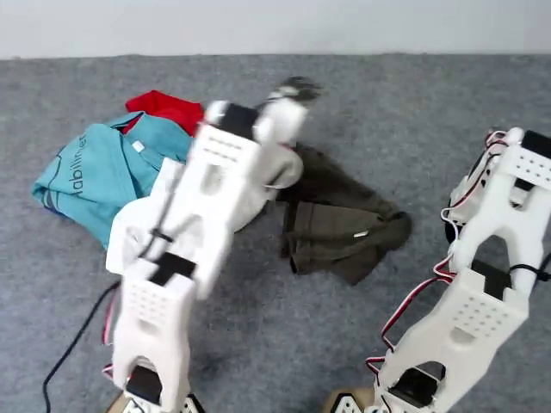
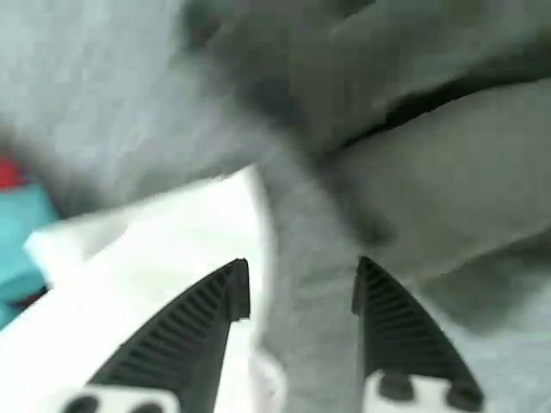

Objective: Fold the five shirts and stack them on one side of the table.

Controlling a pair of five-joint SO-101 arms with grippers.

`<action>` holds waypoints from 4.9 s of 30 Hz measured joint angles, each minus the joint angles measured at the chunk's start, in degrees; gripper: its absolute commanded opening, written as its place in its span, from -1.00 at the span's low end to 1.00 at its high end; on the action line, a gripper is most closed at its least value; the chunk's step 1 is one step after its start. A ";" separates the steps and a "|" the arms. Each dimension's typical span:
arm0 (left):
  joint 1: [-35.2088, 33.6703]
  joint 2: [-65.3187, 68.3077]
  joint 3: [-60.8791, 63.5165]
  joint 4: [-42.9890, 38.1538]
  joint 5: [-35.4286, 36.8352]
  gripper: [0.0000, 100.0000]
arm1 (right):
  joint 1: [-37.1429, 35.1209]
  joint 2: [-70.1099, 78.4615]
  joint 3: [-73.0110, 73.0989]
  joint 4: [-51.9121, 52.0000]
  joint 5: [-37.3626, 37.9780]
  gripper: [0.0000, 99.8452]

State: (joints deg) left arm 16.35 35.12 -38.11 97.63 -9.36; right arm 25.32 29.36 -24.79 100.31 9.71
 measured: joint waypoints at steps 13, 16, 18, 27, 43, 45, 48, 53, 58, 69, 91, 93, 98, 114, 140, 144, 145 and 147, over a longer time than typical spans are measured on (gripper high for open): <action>-29.19 12.92 5.45 -10.20 0.18 -0.67 | -2.55 0.00 0.35 0.00 0.00 -0.01; -36.31 13.80 -1.05 -6.68 0.09 -0.67 | -5.01 0.00 1.58 0.00 0.00 -0.01; -42.02 14.42 -7.12 -4.13 0.09 -0.66 | -6.86 0.00 2.29 0.00 0.00 -0.01; -49.05 11.69 -26.46 1.76 2.46 -0.66 | -14.59 -0.26 2.64 0.00 0.00 -0.01; -24.44 -21.10 -11.69 1.76 3.25 -0.66 | -22.42 -15.30 0.35 0.00 1.93 -0.01; -22.24 -26.64 -7.38 1.76 3.25 -0.66 | -25.93 -17.67 2.46 0.00 2.02 -0.01; -19.43 -35.43 1.67 1.76 1.76 -0.67 | -32.09 -19.87 7.47 0.00 2.20 -0.01; -18.29 -48.97 20.31 1.76 -7.12 -0.67 | -39.38 -20.13 12.66 0.00 2.46 -0.01; -18.37 -62.42 38.42 1.76 -10.99 -0.67 | -41.93 -20.13 15.30 -0.18 2.46 -0.01; -18.37 -90.20 68.48 -2.46 -18.11 -0.67 | -50.55 -20.13 20.22 -7.91 2.46 -0.01; -18.37 -95.65 76.84 -6.15 -18.46 -0.67 | -55.47 -20.13 28.31 -18.73 2.46 -0.01; -18.37 -95.65 76.84 -6.15 -18.46 -0.67 | -55.47 -19.60 28.31 -18.99 2.46 -0.01; -18.37 -95.65 76.84 -6.15 -18.46 -0.67 | -55.38 -17.23 28.22 -18.99 2.46 -0.02; -18.37 -95.65 76.92 -6.15 -18.46 -0.67 | -53.80 -14.68 28.22 -20.13 2.46 -0.57; -18.37 -95.65 76.92 -6.15 -18.46 -0.67 | -45.63 -14.68 27.78 -21.63 2.46 -0.98; -18.37 -95.65 76.92 -6.15 -18.46 -0.67 | -45.63 -15.38 25.05 -21.19 2.46 -0.98; -18.37 -95.65 76.92 -6.15 -18.46 -0.67 | -45.63 -15.91 24.53 -20.84 2.46 -0.98; -18.37 -95.65 76.92 -6.15 -18.46 -0.67 | -45.63 -18.29 23.21 -19.87 2.46 -0.98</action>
State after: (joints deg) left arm -2.02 -60.53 38.81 91.47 -27.82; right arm -20.31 11.08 -1.58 80.44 12.18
